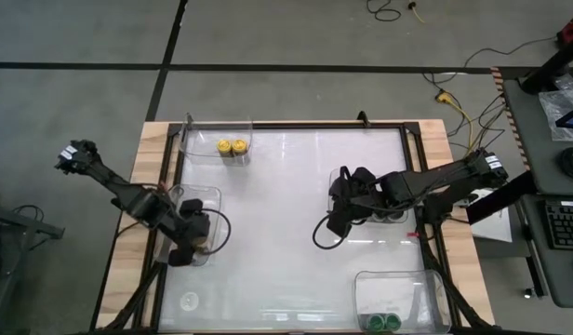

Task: Sort spices by type
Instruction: Put the gold seasoning bottle into the middle left transparent bin

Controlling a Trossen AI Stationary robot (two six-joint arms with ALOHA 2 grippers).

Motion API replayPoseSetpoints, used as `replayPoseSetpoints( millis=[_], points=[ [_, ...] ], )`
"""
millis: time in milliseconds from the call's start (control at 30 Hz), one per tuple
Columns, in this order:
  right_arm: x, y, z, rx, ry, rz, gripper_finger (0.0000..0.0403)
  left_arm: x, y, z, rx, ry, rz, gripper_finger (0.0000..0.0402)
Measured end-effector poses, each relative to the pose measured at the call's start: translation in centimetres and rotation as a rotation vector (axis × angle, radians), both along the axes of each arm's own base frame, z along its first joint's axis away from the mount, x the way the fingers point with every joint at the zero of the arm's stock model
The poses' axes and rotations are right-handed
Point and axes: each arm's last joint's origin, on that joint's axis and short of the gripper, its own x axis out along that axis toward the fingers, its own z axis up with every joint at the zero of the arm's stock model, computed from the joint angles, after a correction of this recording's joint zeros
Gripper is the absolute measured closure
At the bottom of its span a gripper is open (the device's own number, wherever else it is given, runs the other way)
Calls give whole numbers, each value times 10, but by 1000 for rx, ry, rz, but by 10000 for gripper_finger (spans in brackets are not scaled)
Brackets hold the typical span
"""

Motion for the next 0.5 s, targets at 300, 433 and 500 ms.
replayPoseSetpoints(
  millis=[300,433,500],
  points=[
    [0,0,0,0,1,0,39,0,-7,-11,-39,-17,23,147],
    [0,0,0,1,0,-2,39,0,-8,-16,-38,-24,23,147],
    [0,0,0,3,0,-4,39,-1,-8,-21,-30,-10,32,147]
  ],
)
